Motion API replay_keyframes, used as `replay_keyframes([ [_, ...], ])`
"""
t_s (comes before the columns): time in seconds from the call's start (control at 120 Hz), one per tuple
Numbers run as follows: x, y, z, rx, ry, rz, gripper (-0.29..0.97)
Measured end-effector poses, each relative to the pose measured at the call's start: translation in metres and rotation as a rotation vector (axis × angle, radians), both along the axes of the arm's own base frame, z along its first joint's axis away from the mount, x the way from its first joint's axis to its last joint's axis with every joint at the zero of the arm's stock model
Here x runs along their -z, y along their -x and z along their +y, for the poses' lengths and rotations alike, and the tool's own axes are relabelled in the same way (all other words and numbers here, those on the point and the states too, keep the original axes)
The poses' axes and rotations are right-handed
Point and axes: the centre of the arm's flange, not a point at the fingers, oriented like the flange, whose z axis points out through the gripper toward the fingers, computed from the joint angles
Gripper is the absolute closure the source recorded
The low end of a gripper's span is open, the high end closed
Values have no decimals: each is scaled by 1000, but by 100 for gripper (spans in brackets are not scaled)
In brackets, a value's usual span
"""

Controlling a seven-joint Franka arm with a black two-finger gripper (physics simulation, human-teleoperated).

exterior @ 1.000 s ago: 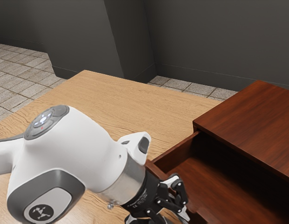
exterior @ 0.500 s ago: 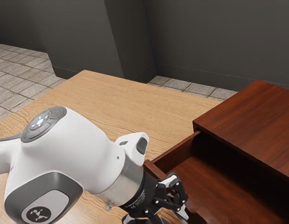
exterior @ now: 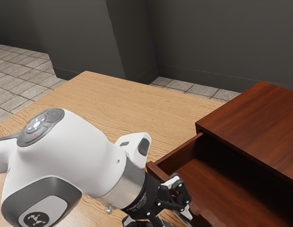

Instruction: Pull the drawer handle with one arm to open the drawer

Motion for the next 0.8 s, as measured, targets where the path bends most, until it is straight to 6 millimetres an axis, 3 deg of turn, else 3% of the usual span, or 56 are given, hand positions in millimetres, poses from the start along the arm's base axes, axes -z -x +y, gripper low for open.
replay_keyframes([
  [0.133,-11,-1,0,9,-25,-26,45],
  [0.317,-40,-7,3,9,-61,-62,45],
  [0.367,-63,-19,4,-7,-71,-80,45],
  [0.4,-94,-38,11,-43,-79,-101,45],
  [0.45,-159,-73,45,-154,-87,-133,37],
  [0.475,-185,-88,76,-232,-91,-131,33],
  [0.508,-209,-98,124,-355,-89,-106,28],
  [0.55,-224,-99,183,-506,-98,-55,23],
  [0.583,-223,-97,217,-591,-114,-2,20],
  [0.625,-206,-99,231,-634,-149,81,16],
  [0.708,-163,-101,236,-653,-205,228,11],
  [0.8,-141,-98,253,-687,-221,316,7],
])
